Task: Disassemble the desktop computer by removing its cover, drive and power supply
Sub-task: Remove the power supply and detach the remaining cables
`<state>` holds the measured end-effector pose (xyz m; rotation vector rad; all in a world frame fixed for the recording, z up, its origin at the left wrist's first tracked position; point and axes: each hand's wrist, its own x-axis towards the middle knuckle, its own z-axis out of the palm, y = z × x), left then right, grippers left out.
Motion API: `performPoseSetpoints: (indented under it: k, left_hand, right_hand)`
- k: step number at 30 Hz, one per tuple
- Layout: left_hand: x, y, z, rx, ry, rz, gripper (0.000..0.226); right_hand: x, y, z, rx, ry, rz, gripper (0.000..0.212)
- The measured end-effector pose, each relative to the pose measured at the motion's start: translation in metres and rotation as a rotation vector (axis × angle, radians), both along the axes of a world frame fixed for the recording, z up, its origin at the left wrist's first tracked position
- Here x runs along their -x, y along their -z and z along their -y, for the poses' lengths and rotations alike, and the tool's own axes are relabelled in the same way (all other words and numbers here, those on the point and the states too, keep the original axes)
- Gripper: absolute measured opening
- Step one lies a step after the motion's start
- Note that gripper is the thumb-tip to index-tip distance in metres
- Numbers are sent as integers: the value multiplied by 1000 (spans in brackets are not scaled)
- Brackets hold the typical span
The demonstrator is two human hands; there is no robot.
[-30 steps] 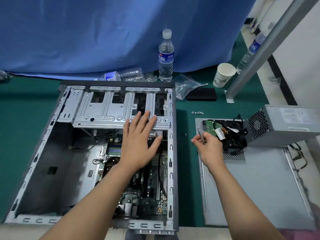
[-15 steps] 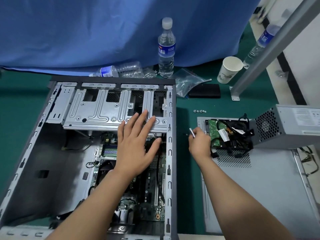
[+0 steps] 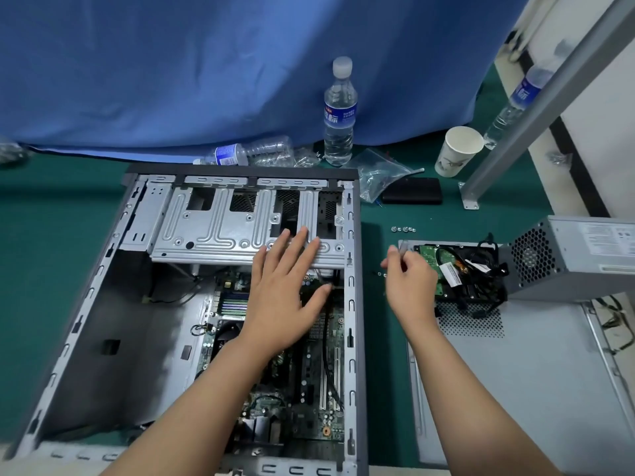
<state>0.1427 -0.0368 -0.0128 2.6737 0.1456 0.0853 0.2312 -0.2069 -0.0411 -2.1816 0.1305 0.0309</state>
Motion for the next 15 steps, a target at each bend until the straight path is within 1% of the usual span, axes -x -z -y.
performPoseSetpoints:
  k: [2, 4, 5, 7, 10, 12, 15]
  left_hand:
    - [3, -8, -8, 112, 33, 1, 63]
    - [11, -17, -24, 196, 45, 21, 57]
    - [17, -21, -35, 197, 53, 34, 54]
    - [32, -29, -62, 154, 79, 47, 46]
    - [58, -37, -107, 57, 83, 14, 47]
    - [74, -40, -134, 9, 84, -33, 47]
    - [94, -38, -166, -55, 143, -114, 40]
  right_hand:
    - [2, -21, -7, -43, 28, 76, 42]
    - [4, -41, -15, -176, 62, 119, 42]
    - [7, -51, -20, -261, 67, 120, 41]
    - [17, -68, -31, -429, 40, 85, 38]
    - [37, -80, -50, -662, -91, -13, 29]
    - [53, -79, -65, -707, -202, -89, 21]
    - [75, -68, -89, -657, -319, -189, 16]
